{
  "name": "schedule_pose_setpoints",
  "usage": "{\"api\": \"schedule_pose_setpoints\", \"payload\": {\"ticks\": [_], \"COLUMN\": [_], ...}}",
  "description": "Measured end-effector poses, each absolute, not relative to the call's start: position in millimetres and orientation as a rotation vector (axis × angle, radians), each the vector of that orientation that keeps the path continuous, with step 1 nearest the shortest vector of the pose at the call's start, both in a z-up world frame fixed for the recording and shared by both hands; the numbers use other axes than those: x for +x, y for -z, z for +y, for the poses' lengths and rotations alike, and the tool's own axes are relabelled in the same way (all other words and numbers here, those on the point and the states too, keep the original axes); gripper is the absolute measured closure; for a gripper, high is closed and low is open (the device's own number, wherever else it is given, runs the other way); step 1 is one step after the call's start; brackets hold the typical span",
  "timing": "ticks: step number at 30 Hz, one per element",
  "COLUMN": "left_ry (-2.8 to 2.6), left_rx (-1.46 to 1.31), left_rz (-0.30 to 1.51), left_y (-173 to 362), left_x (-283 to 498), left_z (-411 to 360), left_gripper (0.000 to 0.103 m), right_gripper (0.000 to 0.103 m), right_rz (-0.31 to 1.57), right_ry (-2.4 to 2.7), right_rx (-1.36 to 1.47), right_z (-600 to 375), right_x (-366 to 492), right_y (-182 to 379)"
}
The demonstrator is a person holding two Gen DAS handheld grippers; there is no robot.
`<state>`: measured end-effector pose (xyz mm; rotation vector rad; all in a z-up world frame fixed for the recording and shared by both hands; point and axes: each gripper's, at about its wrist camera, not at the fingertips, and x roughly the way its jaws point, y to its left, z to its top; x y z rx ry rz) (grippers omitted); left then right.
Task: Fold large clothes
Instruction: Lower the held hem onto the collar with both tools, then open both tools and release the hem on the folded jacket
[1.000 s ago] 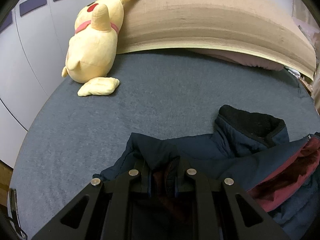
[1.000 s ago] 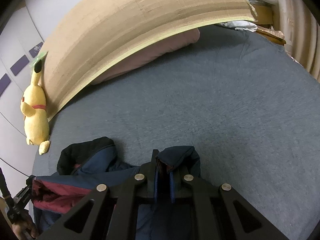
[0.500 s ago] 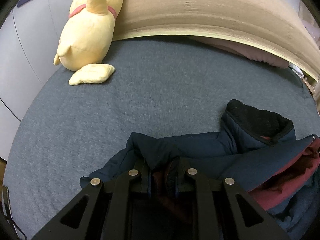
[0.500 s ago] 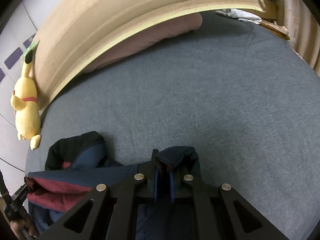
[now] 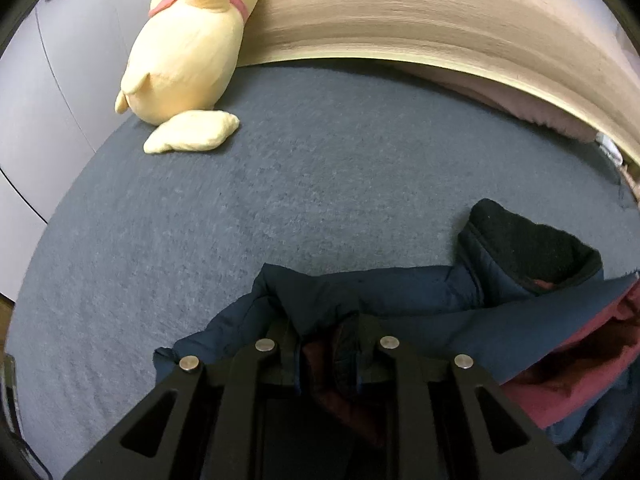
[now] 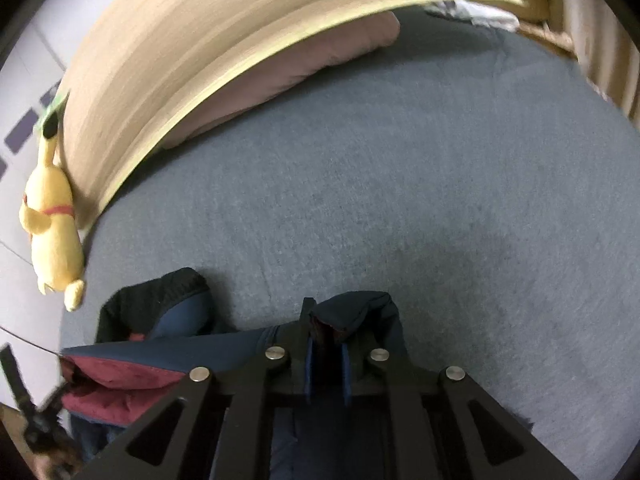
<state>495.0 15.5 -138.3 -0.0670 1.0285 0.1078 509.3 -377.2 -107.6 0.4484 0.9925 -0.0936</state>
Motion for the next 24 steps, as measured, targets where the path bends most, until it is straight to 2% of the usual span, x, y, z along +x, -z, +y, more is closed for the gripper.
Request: {"api": "schedule_pose_setpoints", "payload": {"ticks": [3, 4, 5, 7, 9, 13, 15, 16, 17, 20, 24], "left_ry": [-0.077, -0.071, -0.064, -0.048, -0.032, -0.009, 0.006, 0.023, 0.046, 0.126, 0.153], "left_rx": [-0.165, -0.230, -0.285, -0.402, -0.467, -0.551, -0.598, -0.609, -0.609, -0.603, -0.504], "left_rz": [1.034, 1.034, 1.038, 1.050, 1.043, 0.995, 0.992, 1.002, 1.020, 1.014, 0.803], "left_y": [127.5, 122.7, 119.4, 110.9, 101.5, 84.2, 84.5, 85.7, 87.0, 82.7, 44.3], "left_x": [490.3, 488.5, 487.3, 485.6, 484.3, 475.1, 474.1, 475.1, 476.0, 481.8, 475.7], "left_z": [31.3, 41.0, 48.4, 63.9, 72.4, 82.3, 84.4, 83.1, 81.5, 75.5, 73.4], "left_gripper": [0.079, 0.077, 0.074, 0.069, 0.067, 0.061, 0.052, 0.042, 0.037, 0.037, 0.036], "right_gripper": [0.082, 0.073, 0.045, 0.003, 0.003, 0.003, 0.003, 0.003, 0.003, 0.003, 0.003], "right_rz": [0.962, 0.944, 0.924, 0.860, 0.763, 0.733, 0.733, 0.751, 0.768, 0.822, 0.865], "right_ry": [0.048, 0.025, 0.010, 0.029, 0.041, 0.046, 0.046, 0.046, 0.040, 0.030, -0.002], "right_rx": [0.508, 0.541, 0.569, 0.597, 0.623, 0.611, 0.588, 0.582, 0.579, 0.558, 0.501], "right_z": [-388.4, -393.6, -398.5, -409.6, -422.0, -437.6, -441.0, -442.0, -442.2, -436.6, -420.4], "right_x": [496.7, 491.8, 487.1, 474.9, 458.9, 441.0, 433.4, 431.1, 430.7, 431.4, 435.9], "right_y": [89.3, 82.4, 75.8, 58.7, 39.7, 23.0, 24.8, 31.4, 37.1, 59.3, 76.7]}}
